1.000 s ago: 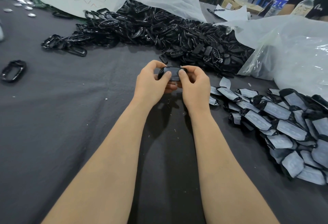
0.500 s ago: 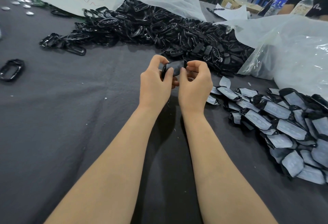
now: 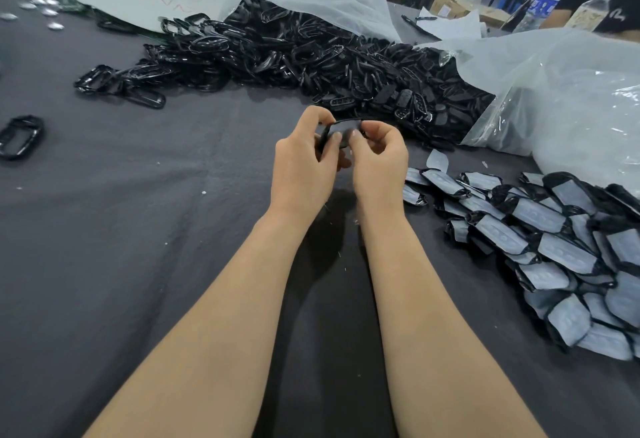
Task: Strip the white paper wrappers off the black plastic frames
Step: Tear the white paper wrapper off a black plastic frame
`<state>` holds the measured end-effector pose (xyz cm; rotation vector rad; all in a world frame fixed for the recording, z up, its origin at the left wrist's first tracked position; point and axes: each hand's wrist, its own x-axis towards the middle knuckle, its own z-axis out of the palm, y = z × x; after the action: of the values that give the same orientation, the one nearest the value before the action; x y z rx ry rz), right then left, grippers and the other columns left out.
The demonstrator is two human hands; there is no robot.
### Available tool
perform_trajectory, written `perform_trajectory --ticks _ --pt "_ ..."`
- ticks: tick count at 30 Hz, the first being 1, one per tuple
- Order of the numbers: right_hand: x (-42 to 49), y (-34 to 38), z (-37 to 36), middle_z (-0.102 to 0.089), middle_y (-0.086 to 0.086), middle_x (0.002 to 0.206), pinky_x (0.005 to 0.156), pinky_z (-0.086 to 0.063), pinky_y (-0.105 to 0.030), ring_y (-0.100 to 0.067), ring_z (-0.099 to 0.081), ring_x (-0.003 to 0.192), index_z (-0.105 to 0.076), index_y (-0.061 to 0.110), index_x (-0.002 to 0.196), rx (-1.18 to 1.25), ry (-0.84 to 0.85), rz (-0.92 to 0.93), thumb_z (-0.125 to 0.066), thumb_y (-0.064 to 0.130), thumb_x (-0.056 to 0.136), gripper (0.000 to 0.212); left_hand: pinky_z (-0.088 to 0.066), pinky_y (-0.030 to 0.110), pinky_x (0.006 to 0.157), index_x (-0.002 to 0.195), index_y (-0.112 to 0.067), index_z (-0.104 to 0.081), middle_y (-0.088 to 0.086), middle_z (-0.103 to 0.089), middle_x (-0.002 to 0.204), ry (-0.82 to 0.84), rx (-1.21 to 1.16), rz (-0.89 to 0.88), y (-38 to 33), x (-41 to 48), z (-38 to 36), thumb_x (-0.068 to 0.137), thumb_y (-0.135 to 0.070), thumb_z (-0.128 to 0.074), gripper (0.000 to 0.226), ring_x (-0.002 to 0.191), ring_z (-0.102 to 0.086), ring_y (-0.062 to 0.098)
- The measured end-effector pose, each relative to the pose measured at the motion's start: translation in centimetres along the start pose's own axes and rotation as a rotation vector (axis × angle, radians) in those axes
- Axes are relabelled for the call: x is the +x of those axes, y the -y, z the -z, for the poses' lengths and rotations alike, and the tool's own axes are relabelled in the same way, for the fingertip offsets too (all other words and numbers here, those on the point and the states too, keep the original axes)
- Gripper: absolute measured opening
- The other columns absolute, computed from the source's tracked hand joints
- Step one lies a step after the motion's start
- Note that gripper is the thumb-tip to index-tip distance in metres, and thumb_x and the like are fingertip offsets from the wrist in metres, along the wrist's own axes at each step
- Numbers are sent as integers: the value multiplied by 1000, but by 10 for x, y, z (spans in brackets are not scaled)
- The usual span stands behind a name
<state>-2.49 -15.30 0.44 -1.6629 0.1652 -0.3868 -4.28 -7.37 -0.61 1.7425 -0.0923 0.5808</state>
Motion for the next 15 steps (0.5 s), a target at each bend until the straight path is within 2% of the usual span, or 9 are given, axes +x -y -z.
perform_trajectory --ticks 2,3,5,6,9,15 --pt "2 0 2 -59 -7 92 68 -50 -19 -9 -55 76 -55 14 90 61 27 -19 -58 6 91 8 -55 15 62 97 -23 -47 -5 -67 74 -4 -23 5 0 0 -1 95 -9 -54 15 64 -68 0" --pt "2 0 3 -58 -5 88 67 -49 -18 -8 -54 74 -55 14 89 61 29 -3 -58 6 91 9 -55 14 61 97 -23 -47 -5 -67 75 -8 -37 9 0 0 -1 95 -9 -54 16 64 -68 -1" --pt "1 -1 4 -59 -10 99 77 -47 -19 -8 -53 82 -55 13 89 -32 2 83 -59 9 91 6 -53 12 61 97 -24 -46 -5 -67 72 -20 -60 28 1 1 -1 95 -9 -54 17 63 -67 -2" --pt "0 -2 5 -57 -11 105 79 -44 -14 -4 -52 85 -55 13 90 -83 -17 143 -59 10 91 6 -54 13 62 98 -23 -46 -4 -67 71 -25 -68 38 1 1 0 96 -9 -54 17 63 -67 -2" --pt "-5 -2 2 -52 -6 103 73 -39 -7 0 -49 81 -53 13 90 -171 -49 279 -59 9 91 7 -56 15 64 101 -22 -46 -1 -68 71 -44 -54 45 2 2 0 96 -10 -54 15 65 -68 0" --pt "-2 -4 3 -51 -4 107 74 -42 -9 -12 -52 86 -60 9 102 -172 -79 245 -59 14 92 10 -52 11 60 99 -21 -47 -6 -66 71 -17 -74 29 0 1 0 95 -8 -54 15 63 -67 -3"
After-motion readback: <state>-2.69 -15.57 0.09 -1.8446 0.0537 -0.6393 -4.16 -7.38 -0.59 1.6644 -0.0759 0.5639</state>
